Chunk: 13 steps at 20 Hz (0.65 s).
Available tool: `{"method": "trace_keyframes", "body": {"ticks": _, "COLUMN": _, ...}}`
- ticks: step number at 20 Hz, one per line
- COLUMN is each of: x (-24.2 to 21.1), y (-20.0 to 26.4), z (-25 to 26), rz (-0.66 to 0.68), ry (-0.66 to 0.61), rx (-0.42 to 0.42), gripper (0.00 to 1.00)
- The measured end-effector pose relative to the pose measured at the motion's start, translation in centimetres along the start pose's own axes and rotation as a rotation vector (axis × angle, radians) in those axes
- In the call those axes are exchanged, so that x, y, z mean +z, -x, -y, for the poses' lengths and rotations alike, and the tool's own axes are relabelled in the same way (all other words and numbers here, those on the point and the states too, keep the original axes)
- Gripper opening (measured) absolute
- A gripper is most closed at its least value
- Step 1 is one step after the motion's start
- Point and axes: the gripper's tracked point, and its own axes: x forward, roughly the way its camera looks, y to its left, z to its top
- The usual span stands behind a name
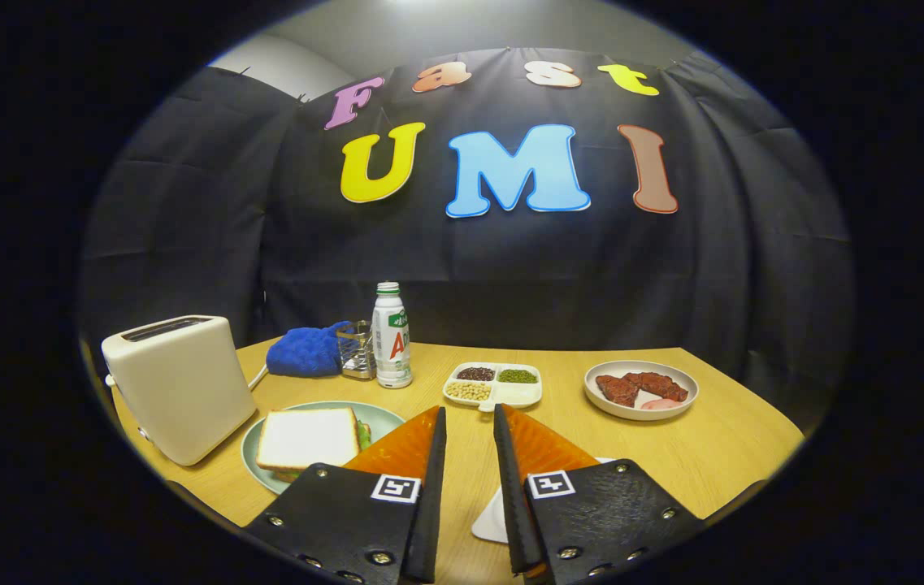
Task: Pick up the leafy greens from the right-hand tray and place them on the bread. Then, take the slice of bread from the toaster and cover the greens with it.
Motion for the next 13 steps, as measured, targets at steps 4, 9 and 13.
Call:
{"method": "trace_keyframes", "body": {"ticks": 4, "x": 0.7, "y": 0.8, "z": 3.8, "rz": 0.031, "ry": -0.014, "rx": -0.010, "gripper": 0.34}}
{"method": "trace_keyframes", "body": {"ticks": 9, "x": 1.5, "y": 1.9, "z": 10.4, "rz": 0.057, "ry": 0.004, "rx": -0.069, "gripper": 0.34}}
{"method": "trace_keyframes", "body": {"ticks": 13, "x": 1.7, "y": 3.1, "z": 15.0, "rz": 0.079, "ry": -0.012, "rx": -0.085, "gripper": 0.34}}
